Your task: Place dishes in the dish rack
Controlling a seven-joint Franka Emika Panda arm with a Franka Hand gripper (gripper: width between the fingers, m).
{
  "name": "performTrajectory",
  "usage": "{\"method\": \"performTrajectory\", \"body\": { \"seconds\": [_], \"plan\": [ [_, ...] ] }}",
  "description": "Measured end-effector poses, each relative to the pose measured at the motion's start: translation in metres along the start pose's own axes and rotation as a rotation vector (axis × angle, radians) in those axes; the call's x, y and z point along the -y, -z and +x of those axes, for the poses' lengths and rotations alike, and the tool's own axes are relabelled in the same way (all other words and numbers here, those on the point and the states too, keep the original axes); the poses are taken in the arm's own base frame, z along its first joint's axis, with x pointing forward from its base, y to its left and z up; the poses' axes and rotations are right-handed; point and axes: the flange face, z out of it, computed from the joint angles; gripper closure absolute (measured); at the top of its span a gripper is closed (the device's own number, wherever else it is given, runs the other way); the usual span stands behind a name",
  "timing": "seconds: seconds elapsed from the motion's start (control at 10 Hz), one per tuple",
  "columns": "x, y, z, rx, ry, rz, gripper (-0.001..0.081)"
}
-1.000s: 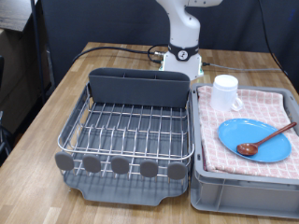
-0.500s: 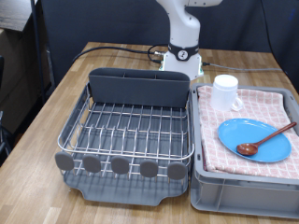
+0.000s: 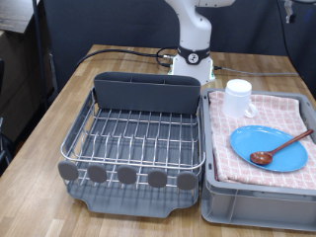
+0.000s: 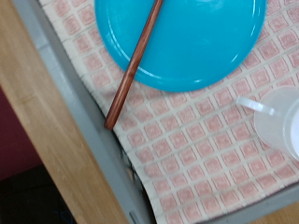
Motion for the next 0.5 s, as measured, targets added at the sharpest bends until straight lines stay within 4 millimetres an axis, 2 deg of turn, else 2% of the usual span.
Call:
{"method": "performTrajectory", "body": {
  "seconds": [0.3, 0.5],
  "plan": [
    [0.013, -0.045, 0.002, -0.021, -0.072, 0.005, 0.0003],
    [0.017, -0.052, 0.001, -0.013, -0.093, 0.005, 0.0003]
  ]
}}
